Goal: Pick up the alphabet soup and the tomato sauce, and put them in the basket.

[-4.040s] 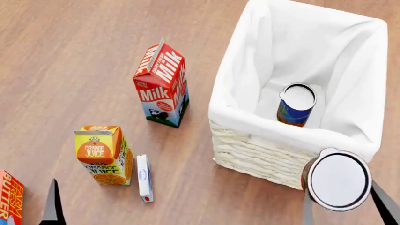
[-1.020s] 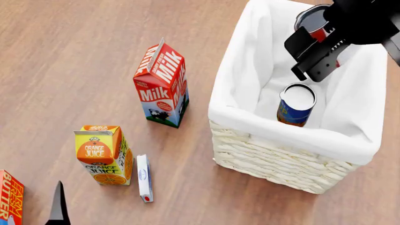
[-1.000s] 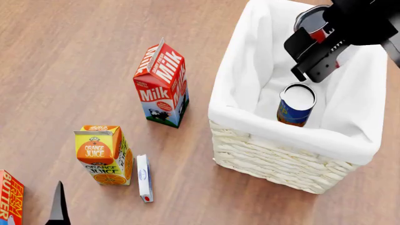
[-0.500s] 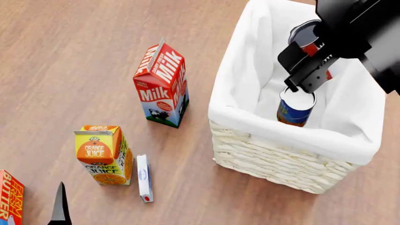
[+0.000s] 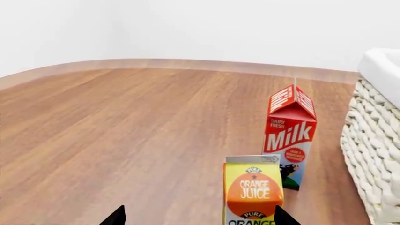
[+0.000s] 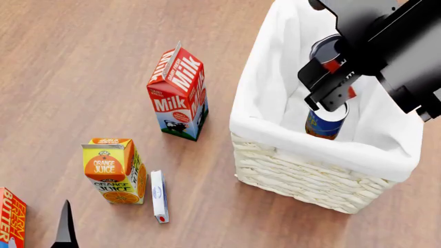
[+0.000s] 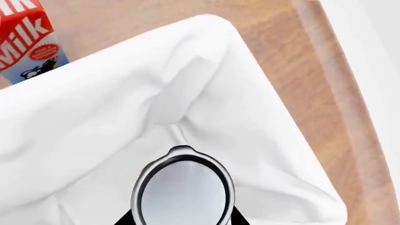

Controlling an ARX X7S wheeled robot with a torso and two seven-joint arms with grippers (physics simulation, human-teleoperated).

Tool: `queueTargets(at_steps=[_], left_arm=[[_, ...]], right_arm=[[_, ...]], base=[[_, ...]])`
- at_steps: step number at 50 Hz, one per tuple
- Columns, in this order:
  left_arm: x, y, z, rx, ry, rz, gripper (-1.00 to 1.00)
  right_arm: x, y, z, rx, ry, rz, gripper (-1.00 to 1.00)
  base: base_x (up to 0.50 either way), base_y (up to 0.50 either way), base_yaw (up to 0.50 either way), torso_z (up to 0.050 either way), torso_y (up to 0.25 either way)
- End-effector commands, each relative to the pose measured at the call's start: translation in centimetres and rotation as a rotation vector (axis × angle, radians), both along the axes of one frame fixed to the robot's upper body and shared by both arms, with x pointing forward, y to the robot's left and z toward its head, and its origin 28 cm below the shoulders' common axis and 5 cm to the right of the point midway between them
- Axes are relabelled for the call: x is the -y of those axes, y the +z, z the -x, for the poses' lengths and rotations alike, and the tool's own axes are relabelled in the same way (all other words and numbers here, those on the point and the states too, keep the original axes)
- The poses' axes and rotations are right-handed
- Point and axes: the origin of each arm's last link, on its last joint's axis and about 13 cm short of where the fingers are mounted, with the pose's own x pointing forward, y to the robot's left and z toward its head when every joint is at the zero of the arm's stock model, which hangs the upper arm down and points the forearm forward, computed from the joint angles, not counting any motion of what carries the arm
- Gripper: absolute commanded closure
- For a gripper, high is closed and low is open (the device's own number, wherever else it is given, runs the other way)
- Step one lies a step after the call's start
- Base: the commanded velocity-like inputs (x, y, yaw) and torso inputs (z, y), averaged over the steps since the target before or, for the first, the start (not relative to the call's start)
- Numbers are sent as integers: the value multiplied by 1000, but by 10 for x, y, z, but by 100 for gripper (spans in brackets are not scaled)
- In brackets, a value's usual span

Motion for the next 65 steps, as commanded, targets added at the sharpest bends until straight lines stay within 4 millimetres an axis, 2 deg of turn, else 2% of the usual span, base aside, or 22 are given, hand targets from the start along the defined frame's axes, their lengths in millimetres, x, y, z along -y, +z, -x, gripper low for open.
queueTargets(at_steps=[1, 12, 43, 65], left_arm=[[0, 2, -3, -3, -35, 45, -100], [0, 1, -3, -7, -35, 44, -100], [-3, 2, -4, -4, -27, 50, -100], [-2, 0, -5, -12, -26, 48, -100]], right_arm=[[-8, -6, -6, -7, 26, 12, 100], [-9, -20, -9, -23, 28, 27, 100], [-15, -28, -15, -46, 42, 38, 100], [-14, -36, -28, -31, 12, 17, 100]], base=[[0, 0, 0, 0, 0], [0, 0, 0, 0, 1], [0, 0, 0, 0, 0], [0, 0, 0, 0, 0]])
